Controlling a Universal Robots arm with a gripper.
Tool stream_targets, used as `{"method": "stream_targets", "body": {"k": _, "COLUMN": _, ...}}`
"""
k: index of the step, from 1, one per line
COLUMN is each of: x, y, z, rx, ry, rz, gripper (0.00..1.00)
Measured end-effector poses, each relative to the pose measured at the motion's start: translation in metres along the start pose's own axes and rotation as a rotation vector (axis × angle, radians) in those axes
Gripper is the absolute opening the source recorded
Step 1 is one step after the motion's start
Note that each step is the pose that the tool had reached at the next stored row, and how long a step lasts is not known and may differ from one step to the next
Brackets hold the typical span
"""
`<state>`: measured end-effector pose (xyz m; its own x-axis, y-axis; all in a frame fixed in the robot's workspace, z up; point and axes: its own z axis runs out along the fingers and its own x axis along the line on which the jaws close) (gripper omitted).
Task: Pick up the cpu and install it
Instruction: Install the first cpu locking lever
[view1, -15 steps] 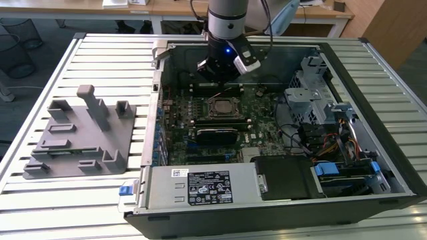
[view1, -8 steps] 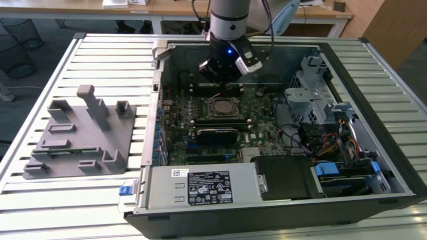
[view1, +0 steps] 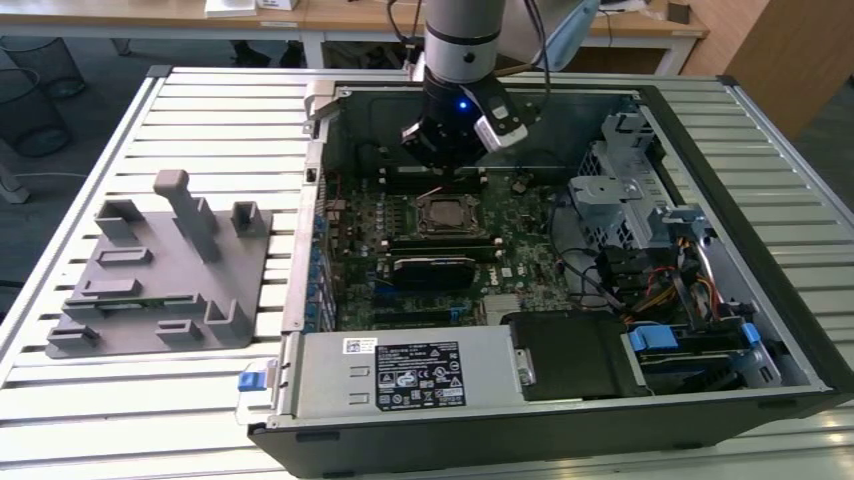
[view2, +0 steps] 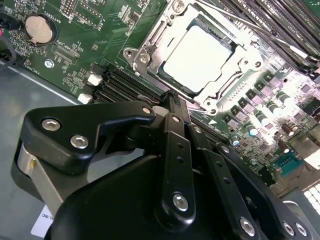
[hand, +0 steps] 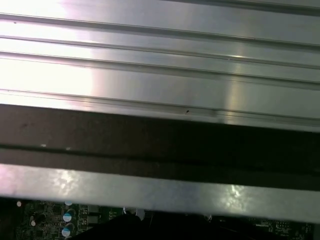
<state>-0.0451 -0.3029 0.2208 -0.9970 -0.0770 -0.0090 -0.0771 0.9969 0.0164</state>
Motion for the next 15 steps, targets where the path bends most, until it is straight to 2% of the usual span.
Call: {"method": "stream_targets", "body": {"k": 15, "x": -0.0024, "y": 0.0007, "z": 0.0053, "rx": 0.0002, "ry": 0.0002, "rz": 0.0, "gripper": 0.11}}
